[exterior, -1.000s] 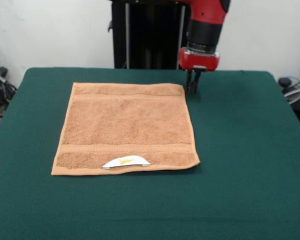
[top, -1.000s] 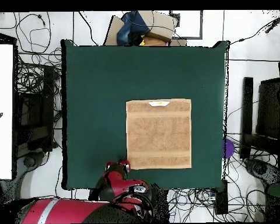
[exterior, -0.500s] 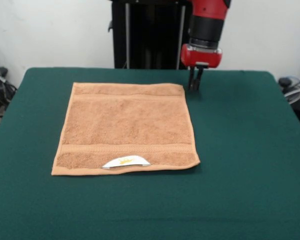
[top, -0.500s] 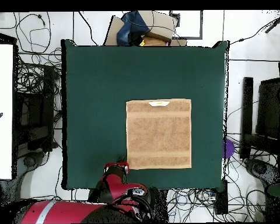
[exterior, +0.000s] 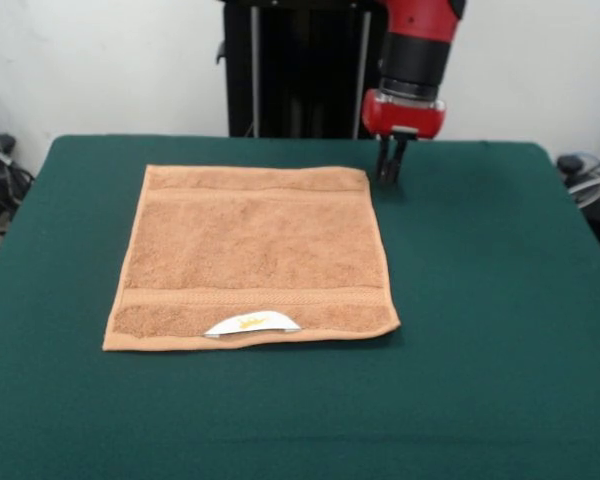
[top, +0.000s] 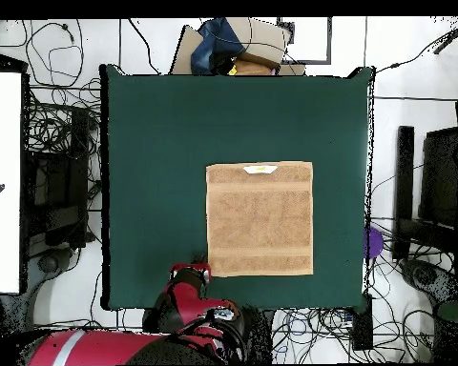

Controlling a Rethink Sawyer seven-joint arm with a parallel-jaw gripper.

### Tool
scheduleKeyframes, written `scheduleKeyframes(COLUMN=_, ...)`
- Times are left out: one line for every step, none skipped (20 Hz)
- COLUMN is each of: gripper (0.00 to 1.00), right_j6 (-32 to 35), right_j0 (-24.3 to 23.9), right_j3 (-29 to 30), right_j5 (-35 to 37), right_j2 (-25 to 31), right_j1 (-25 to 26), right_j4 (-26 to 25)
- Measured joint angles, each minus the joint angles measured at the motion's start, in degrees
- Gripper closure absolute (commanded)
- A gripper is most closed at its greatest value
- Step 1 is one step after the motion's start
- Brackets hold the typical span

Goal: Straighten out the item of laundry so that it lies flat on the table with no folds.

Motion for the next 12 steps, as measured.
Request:
scheduleKeyframes(gripper=1.0, right_j6=0.0, right_j0=0.2, right_j3=0.0, right_j5=0.1, right_j2=0.0, right_j1=0.0, right_j4=0.3)
scheduleKeyframes(gripper=1.0, right_j6=0.0, right_j0=0.4, right_j3=0.0, right_j5=0.1, right_j2=-0.1, right_j1=0.0, right_j4=0.5)
scheduleKeyframes(gripper=1.0, right_j6=0.0, right_j0=0.8, right_j3=0.0, right_j5=0.4, right_j2=-0.1, right_j1=0.0, right_j4=1.0)
scheduleKeyframes(gripper=1.0, right_j6=0.0, right_j0=1.3, right_j3=0.0, right_j5=0.8, right_j2=-0.2, right_j1=-0.1, right_j4=1.3)
scheduleKeyframes(gripper=1.0, right_j6=0.0, right_j0=1.6, right_j3=0.0, right_j5=1.2, right_j2=-0.1, right_j1=-0.2, right_j4=1.5)
scheduleKeyframes(gripper=1.0, right_j6=0.0, right_j0=1.8, right_j3=0.1, right_j5=1.6, right_j2=-0.2, right_j1=-0.3, right_j4=1.5)
scheduleKeyframes(gripper=1.0, right_j6=0.0, right_j0=1.9, right_j3=0.2, right_j5=2.4, right_j2=-0.2, right_j1=-0.7, right_j4=1.5)
scheduleKeyframes(gripper=1.0, right_j6=0.0, right_j0=1.5, right_j3=1.0, right_j5=4.2, right_j2=-0.2, right_j1=-2.0, right_j4=1.4)
scheduleKeyframes(gripper=1.0, right_j6=0.0, right_j0=1.3, right_j3=1.2, right_j5=4.8, right_j2=-0.2, right_j1=-2.5, right_j4=1.3)
scheduleKeyframes(gripper=1.0, right_j6=0.0, right_j0=1.0, right_j3=1.7, right_j5=5.5, right_j2=-0.3, right_j1=-3.3, right_j4=1.0)
scheduleKeyframes(gripper=1.0, right_j6=0.0, right_j0=0.8, right_j3=1.9, right_j5=5.9, right_j2=-0.3, right_j1=-3.7, right_j4=0.9)
scheduleKeyframes(gripper=1.0, right_j6=0.0, right_j0=-0.3, right_j3=3.2, right_j5=7.4, right_j2=-0.8, right_j1=-5.7, right_j4=-0.2)
